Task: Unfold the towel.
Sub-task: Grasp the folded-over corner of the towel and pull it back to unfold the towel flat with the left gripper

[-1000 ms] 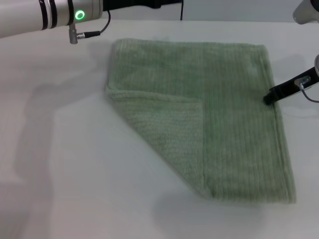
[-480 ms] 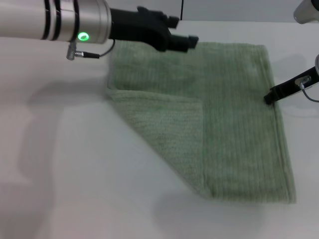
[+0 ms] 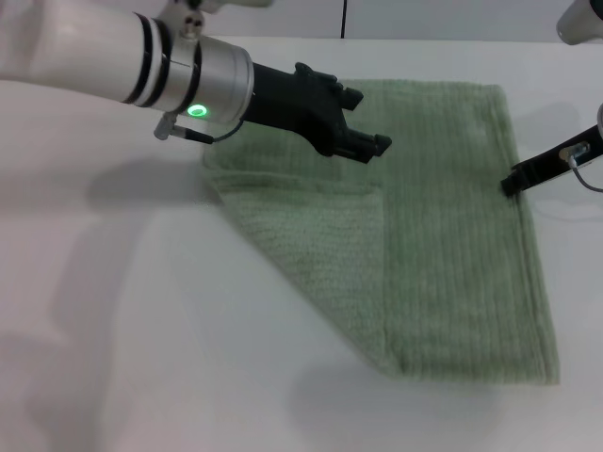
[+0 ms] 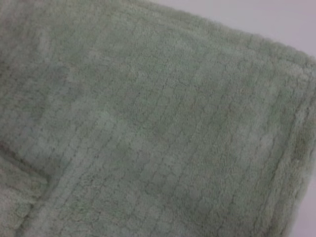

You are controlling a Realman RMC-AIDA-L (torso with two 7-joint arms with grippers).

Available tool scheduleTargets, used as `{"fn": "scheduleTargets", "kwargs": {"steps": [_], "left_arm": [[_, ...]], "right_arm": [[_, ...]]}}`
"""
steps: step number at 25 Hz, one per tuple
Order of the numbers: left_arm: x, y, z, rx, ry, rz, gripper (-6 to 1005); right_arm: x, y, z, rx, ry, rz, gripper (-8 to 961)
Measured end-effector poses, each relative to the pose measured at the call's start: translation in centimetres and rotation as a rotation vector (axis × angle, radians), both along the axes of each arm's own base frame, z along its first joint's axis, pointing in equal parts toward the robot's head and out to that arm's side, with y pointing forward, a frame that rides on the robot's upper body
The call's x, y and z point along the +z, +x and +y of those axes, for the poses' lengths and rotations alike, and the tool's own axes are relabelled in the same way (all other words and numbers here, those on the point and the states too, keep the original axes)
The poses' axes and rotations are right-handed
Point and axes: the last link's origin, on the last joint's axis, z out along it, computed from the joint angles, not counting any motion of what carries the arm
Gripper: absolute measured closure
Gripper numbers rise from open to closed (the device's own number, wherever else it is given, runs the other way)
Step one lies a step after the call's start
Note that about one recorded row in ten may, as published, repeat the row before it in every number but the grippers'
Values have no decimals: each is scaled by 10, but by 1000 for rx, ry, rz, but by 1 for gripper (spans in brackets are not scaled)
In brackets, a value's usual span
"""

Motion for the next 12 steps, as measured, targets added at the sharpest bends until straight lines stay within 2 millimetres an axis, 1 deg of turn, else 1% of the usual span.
{"fn": "scheduleTargets", "kwargs": {"steps": [3, 4, 6, 9, 12], "left_arm": [[-8, 0, 0, -5, 9, 36, 241], [-8, 0, 0, -5, 9, 36, 242], [-17, -1, -1, -3, 20, 76, 242], [-24, -4, -1, 2, 33, 117, 241], [-27, -5, -2, 4, 28, 132, 241]], "right_arm": [[0, 0, 0, -1, 0, 0, 954], [0, 1, 0, -2, -1, 0, 954], [-1, 1, -1, -4, -2, 0, 954], [-1, 1, -1, -4, -2, 0, 954], [-1, 1, -1, -3, -2, 0, 954]]}}
